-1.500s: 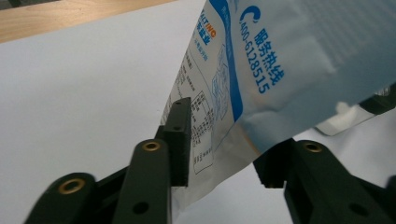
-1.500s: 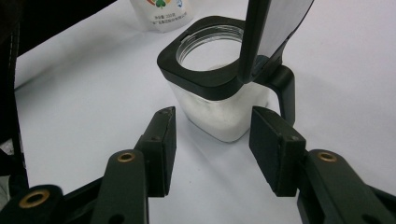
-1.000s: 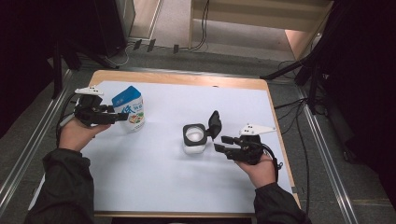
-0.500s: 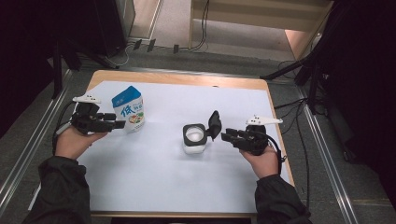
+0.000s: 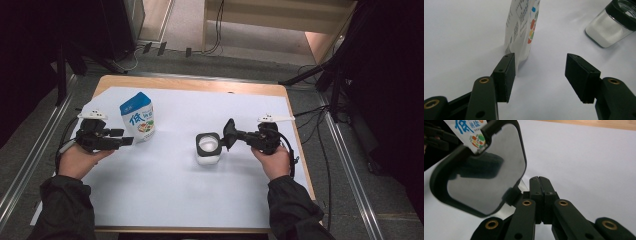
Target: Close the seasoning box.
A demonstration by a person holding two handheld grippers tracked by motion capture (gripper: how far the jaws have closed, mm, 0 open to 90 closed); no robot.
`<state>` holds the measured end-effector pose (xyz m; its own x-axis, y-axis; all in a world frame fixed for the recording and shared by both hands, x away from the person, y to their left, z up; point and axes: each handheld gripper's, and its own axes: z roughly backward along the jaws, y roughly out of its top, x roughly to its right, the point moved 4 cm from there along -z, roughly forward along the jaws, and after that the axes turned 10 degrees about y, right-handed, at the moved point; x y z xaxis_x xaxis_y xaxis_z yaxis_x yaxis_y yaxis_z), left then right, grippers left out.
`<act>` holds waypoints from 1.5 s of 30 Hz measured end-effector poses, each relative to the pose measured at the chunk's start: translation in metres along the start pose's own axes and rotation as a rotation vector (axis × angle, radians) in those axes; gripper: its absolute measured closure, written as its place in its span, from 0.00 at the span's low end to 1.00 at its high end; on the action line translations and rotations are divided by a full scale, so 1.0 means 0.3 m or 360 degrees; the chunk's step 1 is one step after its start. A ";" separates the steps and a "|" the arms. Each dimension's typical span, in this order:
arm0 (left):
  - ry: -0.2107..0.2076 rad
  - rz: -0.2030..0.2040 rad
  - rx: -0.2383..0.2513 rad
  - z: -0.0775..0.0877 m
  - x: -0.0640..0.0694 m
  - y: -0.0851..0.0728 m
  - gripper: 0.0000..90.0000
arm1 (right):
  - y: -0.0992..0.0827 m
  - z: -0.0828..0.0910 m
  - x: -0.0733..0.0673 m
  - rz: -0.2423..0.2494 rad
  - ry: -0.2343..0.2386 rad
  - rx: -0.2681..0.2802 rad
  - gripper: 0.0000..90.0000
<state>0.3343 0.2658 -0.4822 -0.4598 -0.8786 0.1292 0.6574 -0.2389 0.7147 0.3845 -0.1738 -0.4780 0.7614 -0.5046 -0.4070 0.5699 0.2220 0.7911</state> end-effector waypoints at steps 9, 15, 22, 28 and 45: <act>-0.0027 -0.0003 0.0002 -0.002 0.003 -0.006 0.48 | 0.032 -0.028 -0.017 0.0003 0.0049 0.0048 1.00; -0.0037 -0.0020 0.0014 -0.004 0.010 -0.005 0.48 | 0.039 -0.044 -0.021 0.0005 0.0038 0.0049 1.00; -0.0028 -0.0002 0.0006 -0.004 0.003 -0.005 0.48 | 0.040 -0.046 -0.034 -0.0002 0.0049 0.0048 1.00; -0.0025 0.0018 0.0023 0.000 -0.006 -0.006 0.48 | 0.039 -0.061 -0.051 0.0015 0.0059 0.0041 1.00; -0.0032 0.0016 0.0023 0.003 -0.009 -0.006 0.48 | 0.029 -0.133 -0.104 0.0104 0.0090 -0.0049 1.00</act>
<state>0.3339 0.2689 -0.4832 -0.4653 -0.8723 0.1501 0.6534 -0.2241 0.7230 0.3780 -0.1229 -0.4765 0.8132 -0.4402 -0.3806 0.5268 0.2788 0.8030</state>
